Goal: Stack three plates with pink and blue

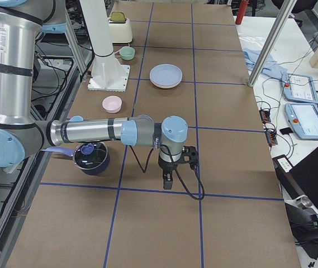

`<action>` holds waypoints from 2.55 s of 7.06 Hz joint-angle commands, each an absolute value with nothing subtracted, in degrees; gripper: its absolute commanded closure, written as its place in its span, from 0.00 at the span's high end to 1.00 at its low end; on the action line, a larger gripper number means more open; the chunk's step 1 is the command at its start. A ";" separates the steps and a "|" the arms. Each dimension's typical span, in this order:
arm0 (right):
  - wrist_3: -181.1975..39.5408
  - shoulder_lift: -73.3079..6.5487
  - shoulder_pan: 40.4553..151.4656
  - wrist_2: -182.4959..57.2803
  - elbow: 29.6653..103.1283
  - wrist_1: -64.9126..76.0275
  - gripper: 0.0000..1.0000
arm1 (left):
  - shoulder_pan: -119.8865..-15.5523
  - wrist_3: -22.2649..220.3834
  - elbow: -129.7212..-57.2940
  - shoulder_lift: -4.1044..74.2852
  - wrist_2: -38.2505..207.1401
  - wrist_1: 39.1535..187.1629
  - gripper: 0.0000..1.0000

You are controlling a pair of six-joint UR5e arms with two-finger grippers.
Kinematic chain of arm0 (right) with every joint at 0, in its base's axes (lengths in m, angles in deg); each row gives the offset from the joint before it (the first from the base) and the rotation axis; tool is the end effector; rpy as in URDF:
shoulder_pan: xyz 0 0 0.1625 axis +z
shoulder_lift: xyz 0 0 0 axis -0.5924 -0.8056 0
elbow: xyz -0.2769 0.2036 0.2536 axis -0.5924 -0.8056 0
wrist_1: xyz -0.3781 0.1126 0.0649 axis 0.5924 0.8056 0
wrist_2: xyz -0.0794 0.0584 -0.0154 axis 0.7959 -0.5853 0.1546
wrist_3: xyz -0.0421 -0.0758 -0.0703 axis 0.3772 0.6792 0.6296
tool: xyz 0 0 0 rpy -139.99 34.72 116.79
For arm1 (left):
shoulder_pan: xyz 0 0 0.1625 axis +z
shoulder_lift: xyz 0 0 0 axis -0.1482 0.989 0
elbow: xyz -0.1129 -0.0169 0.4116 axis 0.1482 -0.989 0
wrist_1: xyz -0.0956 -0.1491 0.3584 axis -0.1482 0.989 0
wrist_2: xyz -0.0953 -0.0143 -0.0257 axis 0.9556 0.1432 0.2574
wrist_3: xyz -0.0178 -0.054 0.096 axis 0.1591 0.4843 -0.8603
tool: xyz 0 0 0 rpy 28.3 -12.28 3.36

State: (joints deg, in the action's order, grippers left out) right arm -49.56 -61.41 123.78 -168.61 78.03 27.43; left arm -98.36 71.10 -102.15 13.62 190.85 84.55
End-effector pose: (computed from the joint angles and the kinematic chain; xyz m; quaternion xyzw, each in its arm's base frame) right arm 0.0446 -0.4154 0.6317 -0.0092 -0.3342 -0.0546 0.9409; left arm -0.0634 -0.4672 0.6169 0.0812 0.3175 0.1254 0.9364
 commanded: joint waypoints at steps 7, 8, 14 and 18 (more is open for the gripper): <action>-49.58 -61.39 123.78 -168.70 77.55 26.02 1.00 | -98.17 71.15 -101.77 13.56 190.62 84.59 1.00; -49.58 -61.31 123.78 -168.70 77.64 26.02 1.00 | -98.17 71.23 -101.77 13.56 190.62 84.59 1.00; -49.58 -61.31 123.78 -168.70 77.64 26.02 1.00 | -98.17 71.23 -101.85 13.56 190.70 84.59 1.00; -49.58 -61.39 123.78 -168.70 77.55 26.02 1.00 | -98.17 71.41 -101.85 13.56 190.70 84.59 1.00</action>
State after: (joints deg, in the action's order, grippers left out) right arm -49.57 -61.36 123.78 -168.70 77.56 26.02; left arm -98.17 71.33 -101.85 13.56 190.70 84.57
